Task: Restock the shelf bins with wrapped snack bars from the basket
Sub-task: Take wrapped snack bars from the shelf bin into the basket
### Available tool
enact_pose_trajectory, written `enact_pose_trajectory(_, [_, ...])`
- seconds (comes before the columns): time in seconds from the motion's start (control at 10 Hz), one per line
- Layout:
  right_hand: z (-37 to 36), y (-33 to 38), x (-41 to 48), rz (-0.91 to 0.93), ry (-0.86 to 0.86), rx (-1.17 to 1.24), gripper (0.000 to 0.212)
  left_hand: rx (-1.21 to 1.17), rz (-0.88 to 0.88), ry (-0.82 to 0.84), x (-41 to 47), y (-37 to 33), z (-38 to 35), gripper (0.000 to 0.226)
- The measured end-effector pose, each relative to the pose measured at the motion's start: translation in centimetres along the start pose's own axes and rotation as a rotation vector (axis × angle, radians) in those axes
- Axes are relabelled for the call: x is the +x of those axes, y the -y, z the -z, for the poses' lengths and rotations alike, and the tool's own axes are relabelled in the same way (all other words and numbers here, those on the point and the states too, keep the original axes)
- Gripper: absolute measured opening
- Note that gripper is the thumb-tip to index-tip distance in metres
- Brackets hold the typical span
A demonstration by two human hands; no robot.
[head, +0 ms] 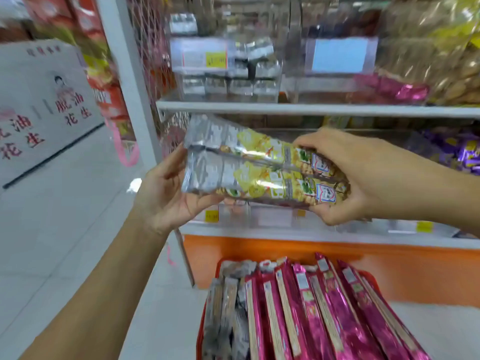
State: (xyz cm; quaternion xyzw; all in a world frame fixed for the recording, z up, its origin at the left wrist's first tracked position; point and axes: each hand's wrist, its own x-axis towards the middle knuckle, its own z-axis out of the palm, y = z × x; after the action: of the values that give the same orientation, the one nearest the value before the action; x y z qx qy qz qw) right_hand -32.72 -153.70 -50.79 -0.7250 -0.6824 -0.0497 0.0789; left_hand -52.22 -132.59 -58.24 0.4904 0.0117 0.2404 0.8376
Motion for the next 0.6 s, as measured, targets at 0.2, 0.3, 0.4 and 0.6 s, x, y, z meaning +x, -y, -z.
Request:
enact_pose_trajectory(0.2, [6.0,1.4,4.1,-0.165,-0.273,-0.052,0.077,0.223,-0.094,-0.306,3.5,-5.0,-1.2,0.032])
enact_pose_trajectory(0.3, [9.5,1.6,7.4,-0.257,-0.362,-0.153,0.068,0.829,-0.33,-0.476,5.4,-7.9,-1.2,0.037])
enact_pose_trajectory(0.4, [12.7,1.8,11.3,-0.395,-0.292,-0.23,0.055,1.001,-0.382,-0.662,7.8,-10.0,-0.3,0.051])
enact_pose_trajectory(0.6, [16.0,1.3,20.0,-0.508,-0.015,-0.061,0.04,1.184,-0.276,-0.527,11.2,-11.2,0.9,0.078])
